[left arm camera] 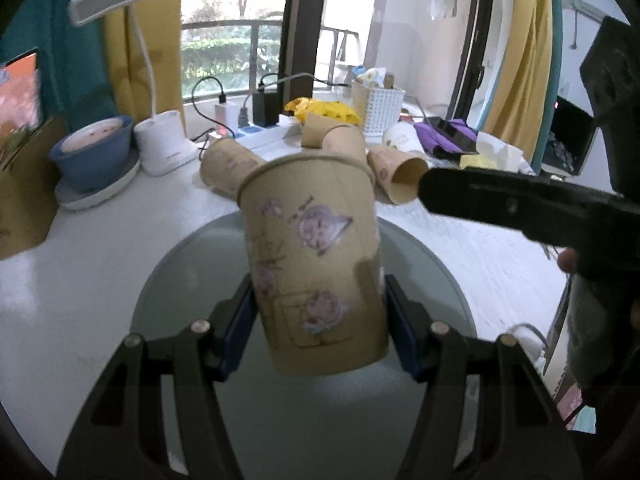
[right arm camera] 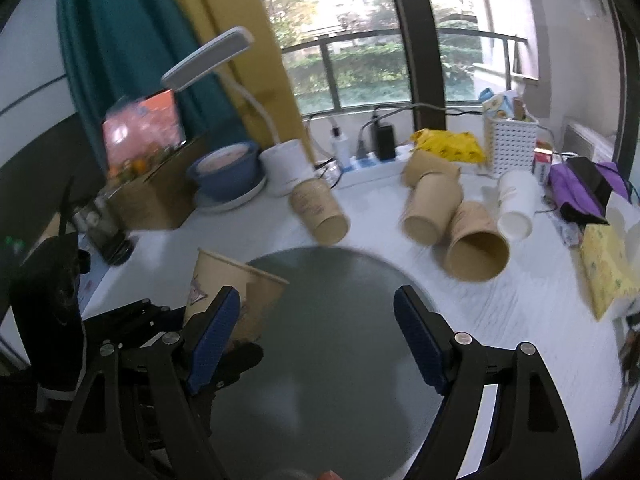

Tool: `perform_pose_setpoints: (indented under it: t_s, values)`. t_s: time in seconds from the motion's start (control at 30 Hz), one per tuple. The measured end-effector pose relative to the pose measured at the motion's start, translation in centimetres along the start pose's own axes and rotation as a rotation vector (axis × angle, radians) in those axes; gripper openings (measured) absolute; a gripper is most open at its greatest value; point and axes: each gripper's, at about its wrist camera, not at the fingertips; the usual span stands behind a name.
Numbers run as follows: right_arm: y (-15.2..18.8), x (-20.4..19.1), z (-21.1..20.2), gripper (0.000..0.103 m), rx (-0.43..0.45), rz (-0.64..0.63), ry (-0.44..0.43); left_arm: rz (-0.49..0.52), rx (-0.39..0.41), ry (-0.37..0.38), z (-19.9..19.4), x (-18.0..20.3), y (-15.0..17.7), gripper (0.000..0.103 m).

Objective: Flip cup upright
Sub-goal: 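Lift the tan cup with the left tool while the right tool approaches it, then grasp the cup with the right tool while the left tool opens and releases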

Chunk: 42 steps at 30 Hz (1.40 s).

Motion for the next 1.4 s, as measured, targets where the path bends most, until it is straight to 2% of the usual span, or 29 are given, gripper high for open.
perform_pose_setpoints:
  t_s: [0.3,0.43,0.53,0.77,0.83,1.03,1.23,1.4]
  values:
    - [2.1,-4.5,-3.1,0.082,0.023,-0.044,-0.05,-0.003,0.093,0.021,-4.4,0.2,3.2,0.062]
    - [2.4,-5.6,-4.2,0.082,0.037,-0.041,-0.089,0.029,0.154,0.054,-6.2,1.1,4.3,0.062]
    - [2.6,-6.3,-4.8,0.082,0.046,-0.041,-0.11,0.057,0.162,0.074,-6.7,1.6,4.7,0.062]
    - [2.4,-6.5,-5.1,0.082,0.028,0.0,-0.178,0.116,0.266,0.076,-8.4,2.5,5.6,0.062]
    - [2.4,-6.5,-4.9,0.082,0.021,0.006,-0.192,0.119,0.31,0.093,-8.7,2.4,5.9,0.062]
    - [2.3,-6.5,-4.6,0.082,0.003,0.024,-0.231,0.167,0.378,0.141,-9.1,2.1,5.9,0.062]
    - [2.3,-6.5,-4.7,0.081,0.0,0.038,-0.252,0.212,0.391,0.167,-9.9,2.9,6.2,0.062]
    - [2.3,-6.3,-4.8,0.071,0.003,0.035,-0.263,0.223,0.392,0.162,-10.0,3.1,6.2,0.063]
Point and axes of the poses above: each gripper's, at about its wrist camera, not at the fingertips, and z roughly the way its jaws point, x to its right, y to its underside, and after that the axes turned 2 degrees about y, right-handed
